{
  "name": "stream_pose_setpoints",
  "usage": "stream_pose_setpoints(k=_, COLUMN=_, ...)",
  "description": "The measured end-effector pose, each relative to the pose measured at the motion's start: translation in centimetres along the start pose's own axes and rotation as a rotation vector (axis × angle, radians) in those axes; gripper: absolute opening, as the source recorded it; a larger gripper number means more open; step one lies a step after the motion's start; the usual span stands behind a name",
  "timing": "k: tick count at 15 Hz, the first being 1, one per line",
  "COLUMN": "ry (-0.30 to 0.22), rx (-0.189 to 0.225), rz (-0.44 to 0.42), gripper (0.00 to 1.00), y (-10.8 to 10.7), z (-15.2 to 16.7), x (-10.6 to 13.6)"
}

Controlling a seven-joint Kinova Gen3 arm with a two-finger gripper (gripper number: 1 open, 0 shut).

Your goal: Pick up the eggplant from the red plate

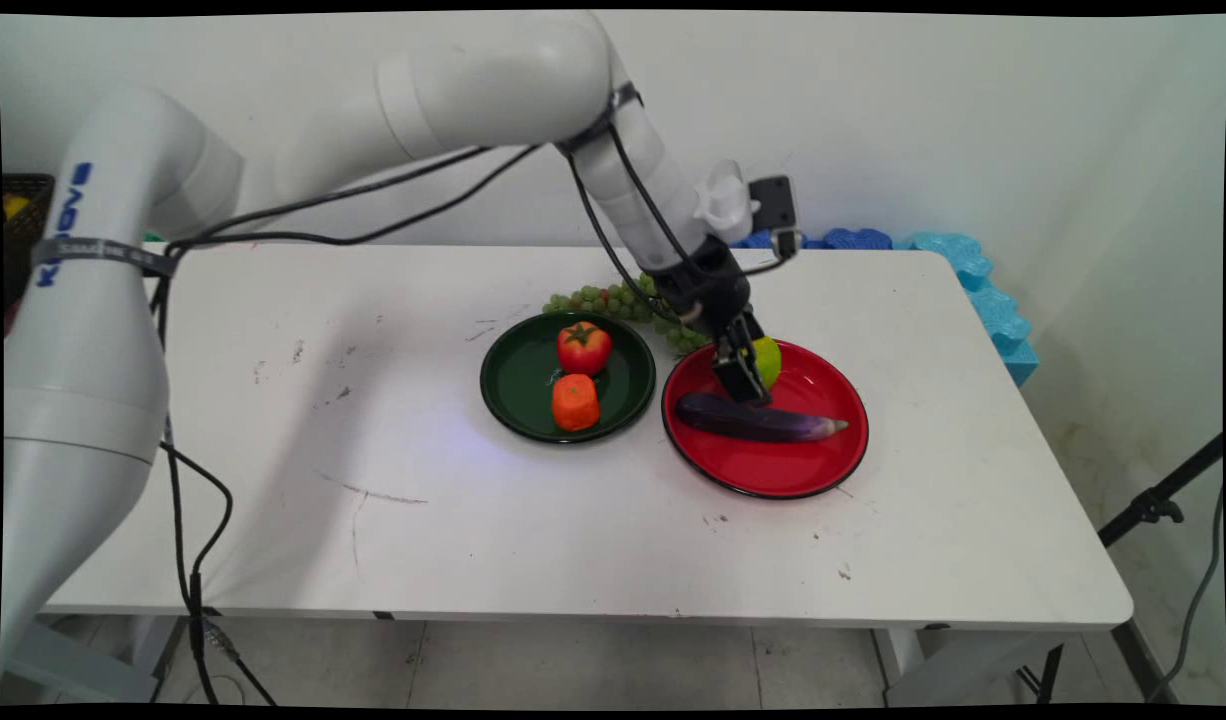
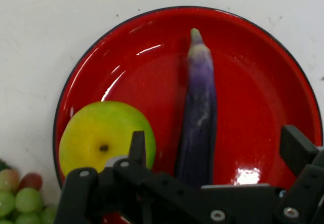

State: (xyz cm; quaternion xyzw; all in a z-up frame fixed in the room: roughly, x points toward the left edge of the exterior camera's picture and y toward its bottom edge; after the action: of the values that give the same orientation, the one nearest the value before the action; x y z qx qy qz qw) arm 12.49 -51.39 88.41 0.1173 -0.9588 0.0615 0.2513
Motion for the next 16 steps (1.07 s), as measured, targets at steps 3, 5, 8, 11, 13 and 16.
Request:
stream_pose_setpoints(k=3, ry=-0.008, rx=-0.011, rz=0.021, gripper=1.00, y=0.1, z=2.1, x=0.1)
stream_pose_setpoints(k=5, ry=-0.011, rx=-0.019, rz=0.035, gripper=1.00, y=0.3, z=3.3, x=0.1)
stream_pose_setpoints(k=8, ry=-0.015, rx=-0.026, rz=0.059, gripper=1.00, y=0.7, z=5.0, x=0.0)
stream_pose_setpoints(k=11, ry=-0.018, rx=-0.025, rz=0.081, gripper=1.00, y=0.8, z=6.2, x=-0.1)
stream_pose_setpoints(k=13, ry=-0.020, rx=-0.020, rz=0.093, gripper=1.00, y=0.7, z=6.9, x=-0.2)
stream_pose_setpoints(k=16, ry=-0.023, rx=-0.014, rz=0.105, gripper=1.00, y=0.6, z=7.7, x=-0.1)
